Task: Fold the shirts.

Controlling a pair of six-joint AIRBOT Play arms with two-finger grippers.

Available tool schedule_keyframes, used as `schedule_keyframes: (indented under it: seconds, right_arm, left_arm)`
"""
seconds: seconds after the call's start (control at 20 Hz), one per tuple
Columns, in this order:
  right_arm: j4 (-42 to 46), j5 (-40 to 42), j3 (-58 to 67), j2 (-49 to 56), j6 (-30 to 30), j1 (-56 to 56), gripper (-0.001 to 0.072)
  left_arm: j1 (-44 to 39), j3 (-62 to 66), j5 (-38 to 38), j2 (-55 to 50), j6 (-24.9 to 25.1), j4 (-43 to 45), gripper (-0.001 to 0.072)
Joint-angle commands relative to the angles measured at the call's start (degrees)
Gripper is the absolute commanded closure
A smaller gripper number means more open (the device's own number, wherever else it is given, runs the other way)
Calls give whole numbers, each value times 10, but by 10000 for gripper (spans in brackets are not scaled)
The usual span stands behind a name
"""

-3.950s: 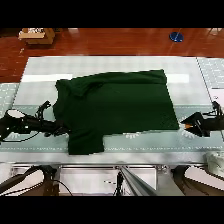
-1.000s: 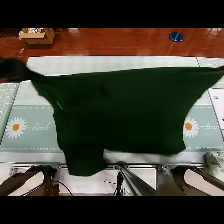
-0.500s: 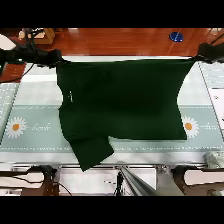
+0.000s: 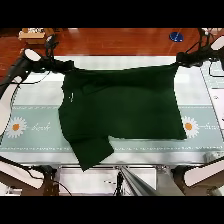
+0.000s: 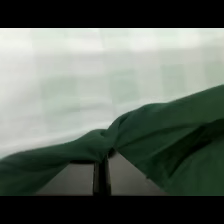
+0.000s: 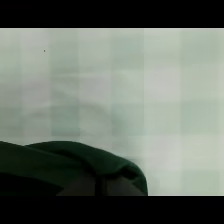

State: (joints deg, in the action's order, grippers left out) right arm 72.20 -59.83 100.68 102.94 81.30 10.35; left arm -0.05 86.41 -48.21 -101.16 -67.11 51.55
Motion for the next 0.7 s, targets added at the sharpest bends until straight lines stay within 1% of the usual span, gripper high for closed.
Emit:
schedule_keyframes:
  seconds: [0.0,0.05,0.1,0.15,0.2,0.25,0.3,0.35,0.45,0.65]
  right_arm:
    - [13,-37,0,8,-6,0,686]
    - [21,-61,0,1,-5,3,686]
    - [25,-91,0,-8,-5,7,686]
    - [25,-122,0,-16,-5,9,686]
    - [25,-162,0,-22,-5,10,686]
    - [30,-197,0,-23,-8,10,686]
    - [34,-226,-1,-23,-10,8,686]
    - [35,-235,-6,-23,-7,6,686]
    - [45,-229,-28,-23,12,5,686]
    - [55,-205,-71,-23,16,5,686]
  left_arm:
    - [5,0,-17,-14,11,-1,679]
    - [15,3,-49,-7,11,1,679]
    - [27,9,-96,0,10,1,679]
    - [38,17,-154,4,-7,1,680]
    - [50,28,-219,6,-36,1,679]
    - [58,35,-276,5,-45,1,680]
    - [62,35,-317,5,-45,6,680]
    - [63,35,-340,5,-48,26,680]
    - [54,29,-349,4,-72,76,680]
    - [36,27,-349,-5,-87,86,679]
